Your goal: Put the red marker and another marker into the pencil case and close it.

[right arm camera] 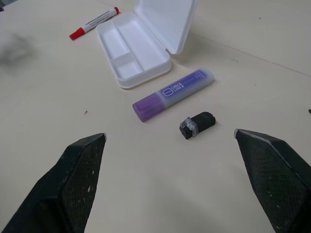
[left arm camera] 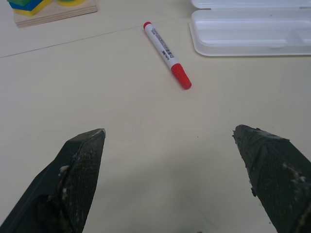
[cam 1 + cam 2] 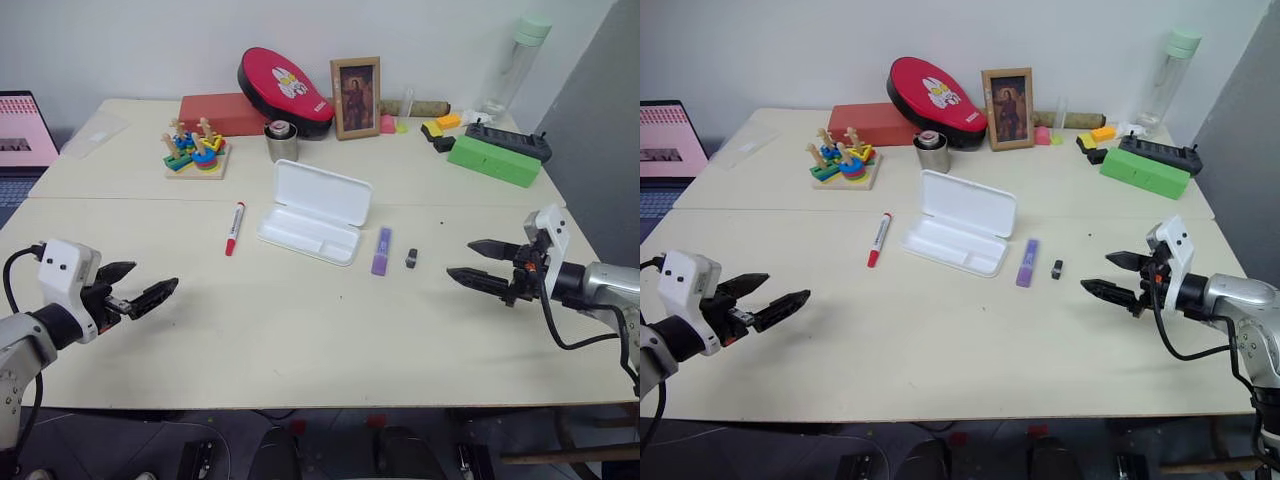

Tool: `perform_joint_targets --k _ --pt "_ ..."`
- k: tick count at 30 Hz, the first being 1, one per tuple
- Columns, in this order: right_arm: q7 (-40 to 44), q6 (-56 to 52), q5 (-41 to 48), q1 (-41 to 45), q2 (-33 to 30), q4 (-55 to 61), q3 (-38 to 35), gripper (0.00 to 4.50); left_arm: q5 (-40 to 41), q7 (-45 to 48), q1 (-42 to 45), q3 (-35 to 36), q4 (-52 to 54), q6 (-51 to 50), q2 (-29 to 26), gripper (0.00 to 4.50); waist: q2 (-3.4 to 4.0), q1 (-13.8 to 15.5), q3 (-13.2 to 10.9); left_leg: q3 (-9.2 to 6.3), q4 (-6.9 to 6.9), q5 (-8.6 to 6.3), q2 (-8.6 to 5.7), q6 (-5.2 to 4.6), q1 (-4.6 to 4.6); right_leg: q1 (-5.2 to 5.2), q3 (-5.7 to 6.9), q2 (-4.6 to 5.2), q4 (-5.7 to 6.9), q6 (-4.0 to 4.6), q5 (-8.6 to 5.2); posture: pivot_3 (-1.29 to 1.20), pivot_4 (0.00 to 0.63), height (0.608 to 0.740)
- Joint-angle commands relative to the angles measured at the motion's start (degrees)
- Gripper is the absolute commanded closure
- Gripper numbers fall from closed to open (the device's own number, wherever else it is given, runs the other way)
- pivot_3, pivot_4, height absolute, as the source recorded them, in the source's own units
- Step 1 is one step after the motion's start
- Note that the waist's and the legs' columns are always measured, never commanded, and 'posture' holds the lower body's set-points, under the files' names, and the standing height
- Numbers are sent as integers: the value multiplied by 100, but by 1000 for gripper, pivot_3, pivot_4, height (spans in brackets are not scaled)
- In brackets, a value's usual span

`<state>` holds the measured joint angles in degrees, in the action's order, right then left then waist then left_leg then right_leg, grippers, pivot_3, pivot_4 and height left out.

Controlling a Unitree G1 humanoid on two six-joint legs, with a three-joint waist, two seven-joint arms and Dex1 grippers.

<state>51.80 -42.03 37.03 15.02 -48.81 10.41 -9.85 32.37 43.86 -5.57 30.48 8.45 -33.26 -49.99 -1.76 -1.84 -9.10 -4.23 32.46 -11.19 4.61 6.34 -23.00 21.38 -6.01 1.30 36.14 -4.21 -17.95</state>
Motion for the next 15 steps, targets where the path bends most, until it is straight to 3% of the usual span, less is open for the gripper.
perform_joint_targets --k 1,15 --pt "97 7 -6 -16 -83 141 -67 25 -64 47 -96 203 71 15 -72 0 1 -1 0 0 0 0 0 0 0 0 0 0 0 1 1 0 150 740" --pt "371 72 -192 -71 -127 15 81 25 -162 142 -262 284 -14 160 -39 0 0 0 0 0 12 0 1 0 1 -5 0 0 2 -3 9 0 150 740"
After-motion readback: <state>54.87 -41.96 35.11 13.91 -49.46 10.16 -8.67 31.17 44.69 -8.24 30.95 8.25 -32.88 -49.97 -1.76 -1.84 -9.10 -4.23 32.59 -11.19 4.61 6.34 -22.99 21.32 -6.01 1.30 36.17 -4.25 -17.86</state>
